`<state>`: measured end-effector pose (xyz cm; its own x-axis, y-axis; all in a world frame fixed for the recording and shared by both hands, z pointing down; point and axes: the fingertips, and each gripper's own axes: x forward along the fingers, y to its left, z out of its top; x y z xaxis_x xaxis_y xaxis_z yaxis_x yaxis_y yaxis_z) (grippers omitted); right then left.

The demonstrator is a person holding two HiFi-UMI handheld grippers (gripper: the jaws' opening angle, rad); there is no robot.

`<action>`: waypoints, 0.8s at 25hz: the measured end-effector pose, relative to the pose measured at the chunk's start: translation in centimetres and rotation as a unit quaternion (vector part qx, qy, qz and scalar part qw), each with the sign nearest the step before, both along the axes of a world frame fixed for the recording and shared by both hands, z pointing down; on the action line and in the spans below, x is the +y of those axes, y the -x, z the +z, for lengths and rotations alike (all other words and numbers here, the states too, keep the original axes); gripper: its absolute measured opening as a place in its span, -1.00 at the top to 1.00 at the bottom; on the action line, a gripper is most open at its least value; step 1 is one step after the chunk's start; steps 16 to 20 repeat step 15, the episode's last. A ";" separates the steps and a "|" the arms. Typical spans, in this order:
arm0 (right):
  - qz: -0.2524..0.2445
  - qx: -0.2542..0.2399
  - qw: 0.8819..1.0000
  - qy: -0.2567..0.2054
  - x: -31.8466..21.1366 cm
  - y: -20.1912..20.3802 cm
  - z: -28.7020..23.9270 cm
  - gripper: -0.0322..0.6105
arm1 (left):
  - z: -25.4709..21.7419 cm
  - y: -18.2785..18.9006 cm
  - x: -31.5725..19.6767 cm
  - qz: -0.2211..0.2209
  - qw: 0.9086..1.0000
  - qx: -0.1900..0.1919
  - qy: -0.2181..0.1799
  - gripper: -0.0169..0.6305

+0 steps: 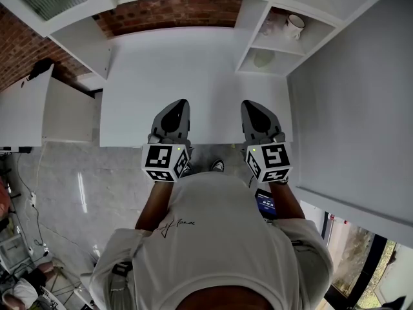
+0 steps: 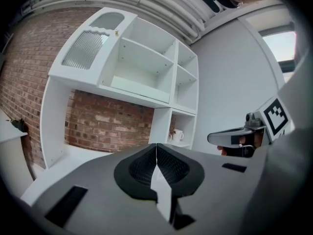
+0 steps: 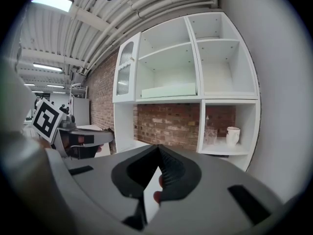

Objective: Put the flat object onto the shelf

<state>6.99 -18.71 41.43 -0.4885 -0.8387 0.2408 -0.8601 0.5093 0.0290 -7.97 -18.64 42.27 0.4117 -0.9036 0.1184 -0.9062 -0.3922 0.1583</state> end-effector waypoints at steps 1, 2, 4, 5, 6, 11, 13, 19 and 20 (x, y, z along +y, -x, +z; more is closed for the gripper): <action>0.001 -0.001 1.000 0.001 0.0 0.0 0.0 0.82 | 0.0 0.0 0.1 0.000 1.000 0.002 0.001 0.91; 0.001 -0.001 1.000 0.001 0.1 0.0 0.0 0.82 | 0.0 0.0 0.2 0.000 1.000 0.003 0.001 0.90; 0.001 0.001 1.000 0.001 0.2 0.0 0.0 0.82 | -0.1 0.1 0.3 0.001 1.000 0.003 0.000 0.91; 0.000 0.001 1.000 0.001 0.2 0.0 -0.1 0.82 | -0.2 0.1 0.4 0.001 1.000 0.004 0.001 0.91; -0.001 0.002 1.000 0.001 0.3 0.1 -0.1 0.82 | -0.3 0.2 0.5 0.002 1.000 0.008 0.002 0.90; -0.003 -0.001 1.000 -0.002 0.7 0.0 -0.5 0.82 | -0.8 0.3 0.9 0.000 1.000 0.012 0.000 0.91; -0.004 0.000 1.000 -0.002 0.8 0.0 -0.5 0.82 | -0.8 0.3 1.0 0.000 1.000 0.012 -0.001 0.91; -0.006 0.001 1.000 -0.003 0.9 0.0 -0.5 0.82 | -0.7 0.2 1.1 0.000 1.000 0.012 -0.002 0.90; -0.006 0.001 1.000 -0.003 0.9 0.0 -0.5 0.82 | -0.7 0.2 1.1 0.000 1.000 0.012 -0.002 0.90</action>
